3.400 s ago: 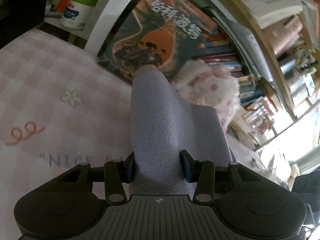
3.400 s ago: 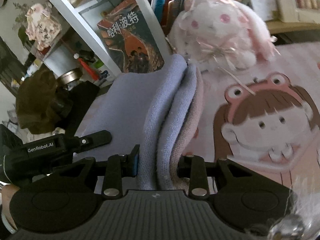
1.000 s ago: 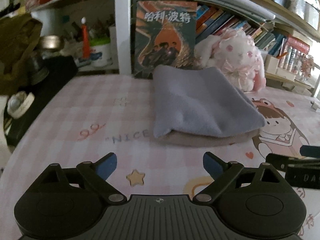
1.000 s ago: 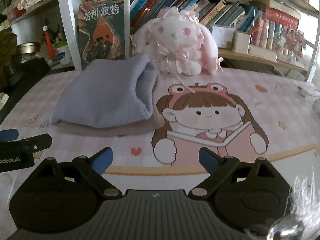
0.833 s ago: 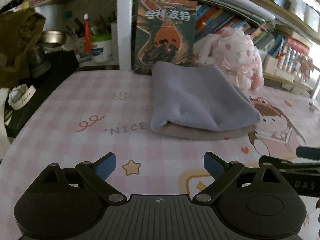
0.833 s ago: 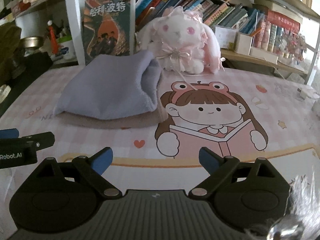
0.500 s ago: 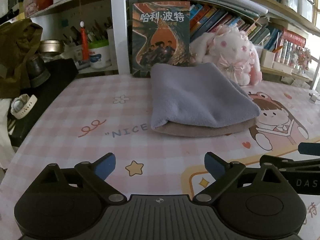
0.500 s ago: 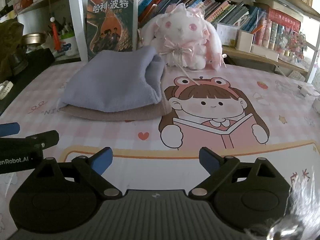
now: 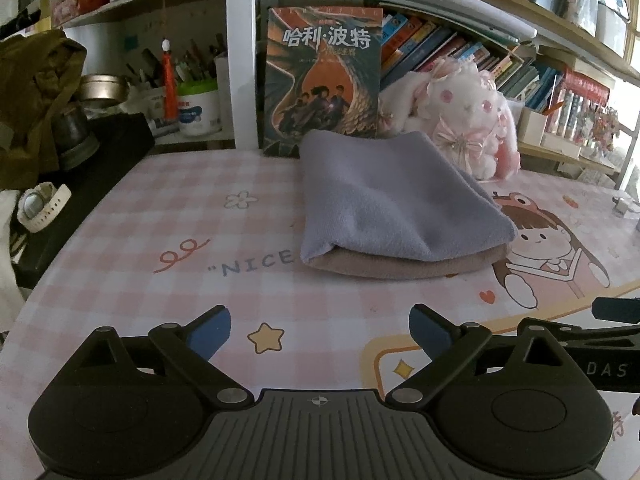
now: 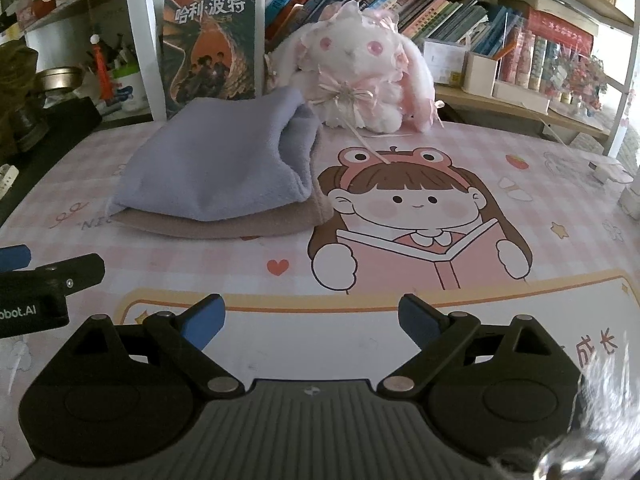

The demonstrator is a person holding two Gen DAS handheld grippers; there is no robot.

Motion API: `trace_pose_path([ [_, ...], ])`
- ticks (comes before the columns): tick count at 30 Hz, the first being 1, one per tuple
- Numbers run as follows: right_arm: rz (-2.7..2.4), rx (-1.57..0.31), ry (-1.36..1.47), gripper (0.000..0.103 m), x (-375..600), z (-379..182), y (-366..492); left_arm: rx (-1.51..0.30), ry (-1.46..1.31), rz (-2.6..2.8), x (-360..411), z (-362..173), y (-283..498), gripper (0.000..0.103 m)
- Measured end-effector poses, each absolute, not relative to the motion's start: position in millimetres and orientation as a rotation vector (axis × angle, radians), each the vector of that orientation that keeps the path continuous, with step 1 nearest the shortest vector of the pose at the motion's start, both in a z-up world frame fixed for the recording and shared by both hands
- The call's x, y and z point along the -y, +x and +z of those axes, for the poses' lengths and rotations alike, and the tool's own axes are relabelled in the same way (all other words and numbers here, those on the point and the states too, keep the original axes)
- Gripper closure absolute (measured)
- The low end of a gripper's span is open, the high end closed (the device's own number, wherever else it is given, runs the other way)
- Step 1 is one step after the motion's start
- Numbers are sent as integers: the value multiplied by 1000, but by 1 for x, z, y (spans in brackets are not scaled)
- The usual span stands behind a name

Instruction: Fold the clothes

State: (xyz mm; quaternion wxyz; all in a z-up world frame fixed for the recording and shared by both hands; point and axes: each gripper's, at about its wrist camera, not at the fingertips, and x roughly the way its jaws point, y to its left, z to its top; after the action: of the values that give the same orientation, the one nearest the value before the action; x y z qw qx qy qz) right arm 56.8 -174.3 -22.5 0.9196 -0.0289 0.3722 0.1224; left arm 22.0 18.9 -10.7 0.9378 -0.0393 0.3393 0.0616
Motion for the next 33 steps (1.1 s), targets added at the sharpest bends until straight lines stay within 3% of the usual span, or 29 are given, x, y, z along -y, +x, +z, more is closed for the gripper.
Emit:
trace_pose_path([
  [33,248,-784,-67,9,174,-24,58,-721,-93,101,-17,-12,24,5],
])
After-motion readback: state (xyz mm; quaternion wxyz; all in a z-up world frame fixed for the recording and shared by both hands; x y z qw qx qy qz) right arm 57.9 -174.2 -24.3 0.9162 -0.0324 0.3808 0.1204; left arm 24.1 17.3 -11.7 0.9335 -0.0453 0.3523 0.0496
